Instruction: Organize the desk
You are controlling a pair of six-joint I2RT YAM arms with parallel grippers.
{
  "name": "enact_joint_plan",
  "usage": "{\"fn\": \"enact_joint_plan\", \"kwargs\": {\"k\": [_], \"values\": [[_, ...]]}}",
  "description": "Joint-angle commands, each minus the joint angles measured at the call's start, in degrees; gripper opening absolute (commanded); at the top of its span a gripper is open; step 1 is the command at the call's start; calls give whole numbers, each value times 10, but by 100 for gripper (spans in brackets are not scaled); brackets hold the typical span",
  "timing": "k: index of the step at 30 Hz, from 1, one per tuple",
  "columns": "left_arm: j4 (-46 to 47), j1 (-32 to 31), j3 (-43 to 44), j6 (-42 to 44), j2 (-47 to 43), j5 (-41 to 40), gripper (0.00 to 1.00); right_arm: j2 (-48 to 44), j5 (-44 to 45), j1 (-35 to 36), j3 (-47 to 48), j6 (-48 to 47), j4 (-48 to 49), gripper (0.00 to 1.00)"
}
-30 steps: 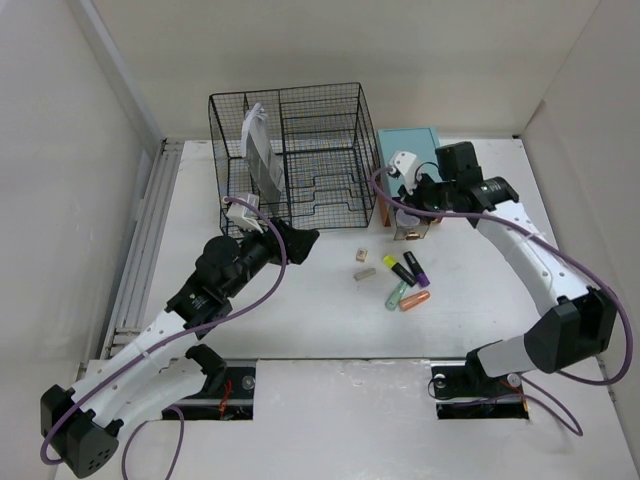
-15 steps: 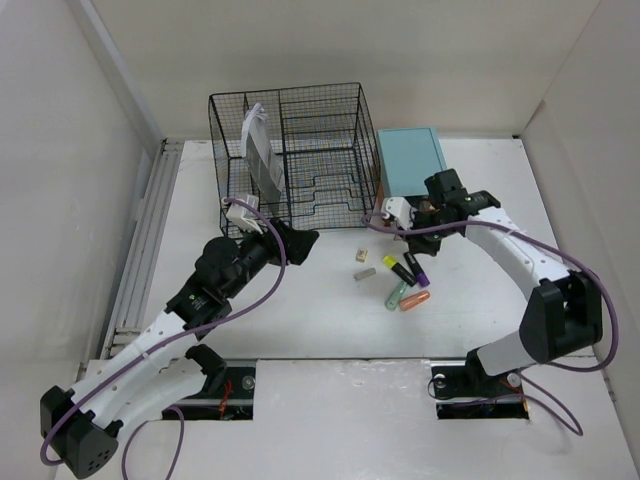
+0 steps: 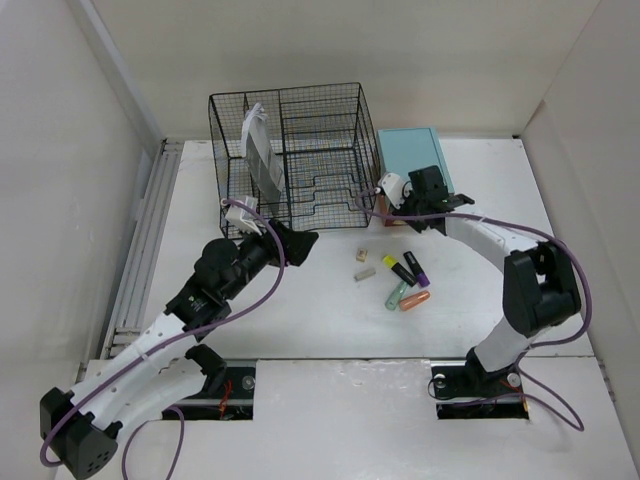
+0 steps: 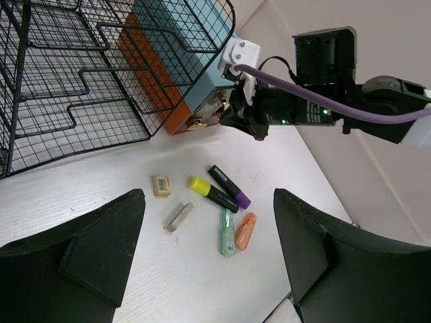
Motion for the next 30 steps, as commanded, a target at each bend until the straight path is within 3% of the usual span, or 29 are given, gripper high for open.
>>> {"fn": "enact_joint_plan", "kwargs": {"k": [1, 5, 9, 11, 13, 14, 16, 18, 20, 21, 22, 27, 30], "values": [[27, -3, -15, -4, -17, 11, 74, 17, 53, 10, 22, 32, 78, 0], [32, -3, -25, -10, -17, 11, 74, 6, 63, 16, 8, 39, 84, 0], [32, -3, -31, -10, -22, 17, 74, -73, -22, 16, -4, 33, 35, 0], [38, -3, -31, -15, -22, 17, 74, -128, -50, 16, -20, 28, 13, 19], [55, -3, -37, -15, -22, 23, 74, -215, -52, 16, -37, 48, 4, 52], [56, -3, -42, -15, -22, 30, 74, -244, -38, 16, -46, 66, 35, 100], [71, -3, -42, -15, -8, 35, 74, -313, -20, 2, -74, 119, 68, 100], [77, -3, -42, -20, -2, 43, 74, -325, -29, -21, -79, 178, 76, 99], [83, -3, -42, -20, -2, 49, 74, -312, -82, -63, -73, 237, 57, 85], [83, -3, -42, -20, -2, 49, 74, -302, -106, -85, -73, 276, 51, 70], [83, -3, -42, -20, -2, 49, 74, -290, -145, -109, -78, 328, 51, 68], [83, -3, -42, -20, -7, 49, 74, -215, -287, -238, -99, 440, 78, 68], [77, -3, -42, -20, -13, 44, 74, -161, -365, -276, -105, 495, 104, 72]]}}
